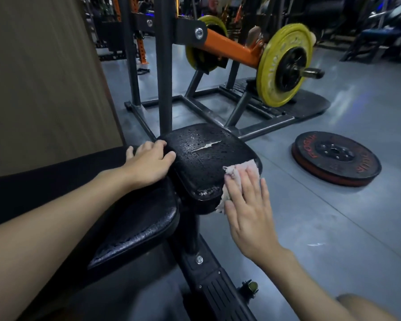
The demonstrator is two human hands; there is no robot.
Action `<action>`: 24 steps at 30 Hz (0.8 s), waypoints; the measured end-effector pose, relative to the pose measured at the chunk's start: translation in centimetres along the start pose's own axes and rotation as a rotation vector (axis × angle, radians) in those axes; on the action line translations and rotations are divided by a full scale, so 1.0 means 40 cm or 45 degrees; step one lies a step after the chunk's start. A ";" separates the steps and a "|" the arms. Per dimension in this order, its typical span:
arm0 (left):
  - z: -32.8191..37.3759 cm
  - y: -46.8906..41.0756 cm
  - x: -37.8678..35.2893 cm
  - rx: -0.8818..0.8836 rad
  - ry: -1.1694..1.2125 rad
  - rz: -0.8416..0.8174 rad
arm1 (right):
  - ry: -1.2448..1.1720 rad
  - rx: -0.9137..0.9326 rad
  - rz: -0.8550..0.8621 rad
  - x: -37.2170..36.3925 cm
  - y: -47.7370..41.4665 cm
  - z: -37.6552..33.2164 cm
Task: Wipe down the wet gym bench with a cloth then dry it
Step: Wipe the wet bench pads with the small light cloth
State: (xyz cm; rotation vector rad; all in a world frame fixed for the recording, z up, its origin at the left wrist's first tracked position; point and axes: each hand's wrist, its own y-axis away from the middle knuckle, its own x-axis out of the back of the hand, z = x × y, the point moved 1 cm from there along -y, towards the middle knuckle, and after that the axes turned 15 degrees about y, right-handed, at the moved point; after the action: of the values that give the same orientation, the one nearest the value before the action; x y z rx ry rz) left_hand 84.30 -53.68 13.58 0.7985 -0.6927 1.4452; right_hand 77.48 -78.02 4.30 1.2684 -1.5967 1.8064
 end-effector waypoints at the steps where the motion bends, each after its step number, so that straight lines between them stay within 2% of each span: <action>1: 0.005 -0.001 -0.005 0.003 -0.027 -0.005 | -0.031 -0.052 0.026 -0.008 -0.006 0.003; 6: 0.018 -0.037 -0.007 0.031 -0.076 0.110 | -0.363 -0.555 0.133 -0.014 -0.043 -0.091; 8: 0.024 -0.041 -0.021 0.052 -0.127 0.096 | -0.458 -0.622 0.141 -0.009 -0.039 -0.173; 11: 0.023 -0.030 -0.032 0.031 -0.173 0.022 | -0.544 -0.752 0.041 0.008 -0.053 -0.217; 15: 0.012 -0.032 0.044 0.105 0.147 -0.079 | -0.476 -0.963 -0.110 0.023 -0.118 -0.157; 19: -0.015 -0.058 0.066 0.077 0.088 -0.274 | -0.436 -1.111 -0.157 0.042 -0.179 -0.103; 21: -0.022 -0.074 0.065 0.077 0.116 -0.313 | -0.257 -1.111 -0.225 0.052 -0.201 -0.084; 24: -0.011 -0.086 0.069 0.116 0.139 -0.301 | 0.044 -0.989 -0.445 0.068 -0.240 -0.063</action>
State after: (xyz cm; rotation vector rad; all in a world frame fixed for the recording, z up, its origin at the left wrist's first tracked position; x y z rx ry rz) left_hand 87.78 -51.60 15.40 0.8357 -0.4363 1.3008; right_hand 82.83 -73.92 12.05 1.0323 -1.6734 0.8466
